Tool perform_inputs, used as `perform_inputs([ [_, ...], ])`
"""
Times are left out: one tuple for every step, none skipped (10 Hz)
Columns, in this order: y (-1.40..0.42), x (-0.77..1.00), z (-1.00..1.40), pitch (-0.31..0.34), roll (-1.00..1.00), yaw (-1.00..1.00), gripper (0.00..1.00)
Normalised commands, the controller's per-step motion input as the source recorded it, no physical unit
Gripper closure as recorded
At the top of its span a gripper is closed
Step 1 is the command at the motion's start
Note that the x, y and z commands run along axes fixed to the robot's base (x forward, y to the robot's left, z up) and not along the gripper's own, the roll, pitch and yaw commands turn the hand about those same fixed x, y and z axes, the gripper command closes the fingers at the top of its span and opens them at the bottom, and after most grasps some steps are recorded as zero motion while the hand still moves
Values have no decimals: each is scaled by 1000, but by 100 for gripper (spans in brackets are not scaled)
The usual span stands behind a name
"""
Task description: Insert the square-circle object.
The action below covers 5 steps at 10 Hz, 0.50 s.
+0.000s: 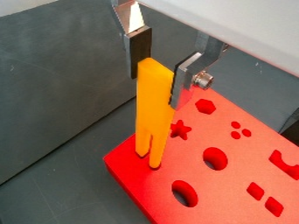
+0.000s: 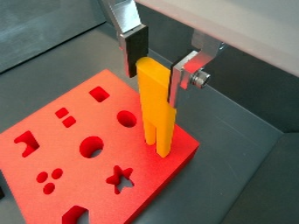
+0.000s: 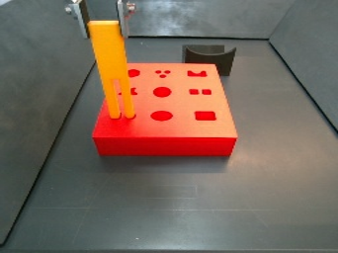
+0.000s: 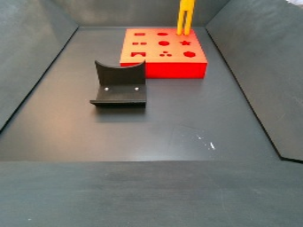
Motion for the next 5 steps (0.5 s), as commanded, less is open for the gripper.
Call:
perform_inputs([
  [-46, 83, -211, 0, 34, 0, 100],
  [-46, 66, -191, 0, 30, 0, 100],
  [-40, 111, -163, 0, 60, 0, 100],
  [0, 71, -120, 0, 57, 0, 100],
  [-77, 49, -106, 11, 126, 0, 100],
])
